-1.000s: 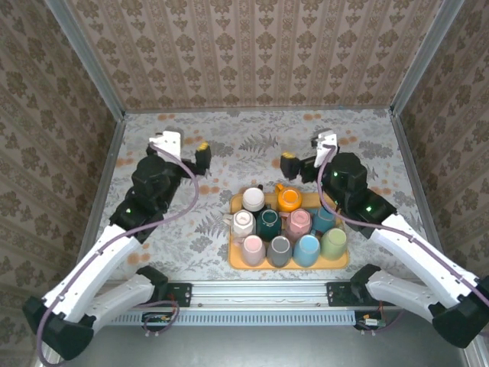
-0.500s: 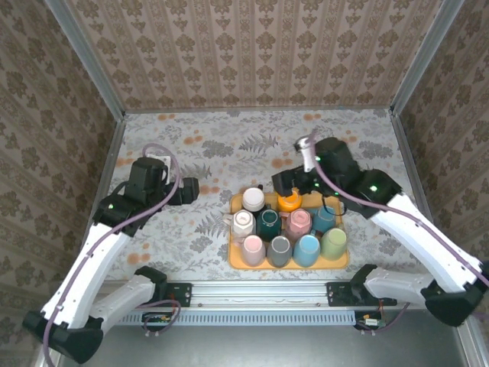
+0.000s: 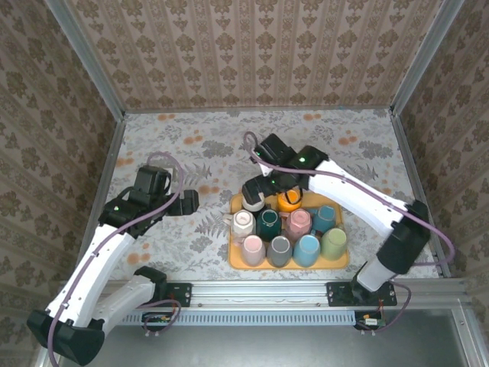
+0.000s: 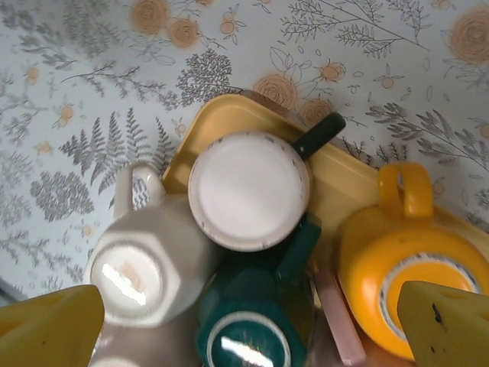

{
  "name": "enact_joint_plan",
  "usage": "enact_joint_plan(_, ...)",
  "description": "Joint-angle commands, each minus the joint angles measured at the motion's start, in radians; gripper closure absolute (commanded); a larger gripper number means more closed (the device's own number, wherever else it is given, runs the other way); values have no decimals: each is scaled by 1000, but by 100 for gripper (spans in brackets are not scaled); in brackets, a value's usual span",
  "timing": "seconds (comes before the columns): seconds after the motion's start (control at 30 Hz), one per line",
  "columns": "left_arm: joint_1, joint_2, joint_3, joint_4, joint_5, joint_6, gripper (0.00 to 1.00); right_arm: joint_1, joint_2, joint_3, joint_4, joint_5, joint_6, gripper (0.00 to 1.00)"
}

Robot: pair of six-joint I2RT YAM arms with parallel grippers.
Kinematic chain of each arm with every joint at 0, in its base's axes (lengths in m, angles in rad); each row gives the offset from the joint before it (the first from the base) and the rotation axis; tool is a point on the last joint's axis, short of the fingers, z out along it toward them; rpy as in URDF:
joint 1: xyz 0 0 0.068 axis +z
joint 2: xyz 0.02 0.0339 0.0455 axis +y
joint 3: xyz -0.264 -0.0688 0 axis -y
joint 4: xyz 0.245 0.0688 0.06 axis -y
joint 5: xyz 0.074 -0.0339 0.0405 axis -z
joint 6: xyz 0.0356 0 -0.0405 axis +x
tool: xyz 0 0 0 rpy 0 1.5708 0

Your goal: Turn the mug right side up

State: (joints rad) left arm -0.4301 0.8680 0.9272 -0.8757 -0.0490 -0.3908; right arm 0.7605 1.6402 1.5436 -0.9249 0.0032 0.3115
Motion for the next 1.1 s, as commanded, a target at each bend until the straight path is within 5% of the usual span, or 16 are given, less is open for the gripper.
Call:
enact_joint_plan(0.0,8,-11,-25,14,-11,-25,0,15,86,71,-70,58,103,0)
enact_joint_plan(0.27,11,-49,-34,32,-7,-33,0,31,287,237,-189,216,403,0)
enact_joint_plan(0.77,22,-96,-45,49,-7,-33,0,75,417,236,-147,197,422,5)
enact_joint_plan(1.07,30,-96,-49,54,-6,-36,0,75,419,188,-86,182,399,24)
